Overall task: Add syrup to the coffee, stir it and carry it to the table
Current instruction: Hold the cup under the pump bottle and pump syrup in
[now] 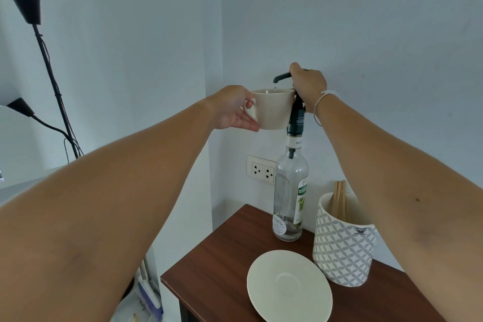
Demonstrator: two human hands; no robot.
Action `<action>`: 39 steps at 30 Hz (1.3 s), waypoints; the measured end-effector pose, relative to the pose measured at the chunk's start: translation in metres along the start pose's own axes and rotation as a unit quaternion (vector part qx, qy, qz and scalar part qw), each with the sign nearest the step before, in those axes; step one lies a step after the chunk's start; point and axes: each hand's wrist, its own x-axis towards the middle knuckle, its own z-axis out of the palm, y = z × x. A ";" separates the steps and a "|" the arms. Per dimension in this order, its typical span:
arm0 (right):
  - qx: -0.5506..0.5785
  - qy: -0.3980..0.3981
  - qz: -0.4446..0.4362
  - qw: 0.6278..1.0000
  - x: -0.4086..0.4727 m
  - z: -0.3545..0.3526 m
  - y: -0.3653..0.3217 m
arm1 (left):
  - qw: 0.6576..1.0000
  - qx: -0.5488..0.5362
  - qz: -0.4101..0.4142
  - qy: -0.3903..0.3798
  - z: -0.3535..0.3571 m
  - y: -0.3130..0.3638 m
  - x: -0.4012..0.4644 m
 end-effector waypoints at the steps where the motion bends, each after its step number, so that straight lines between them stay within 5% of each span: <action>1: 0.003 0.000 0.000 1.000 0.000 0.000 0.001 | 1.000 0.000 0.000 0.000 0.000 0.000 0.000; 39: -0.002 0.011 -0.005 1.000 0.005 0.002 0.010 | 1.000 0.003 -0.001 0.004 0.000 -0.001 0.000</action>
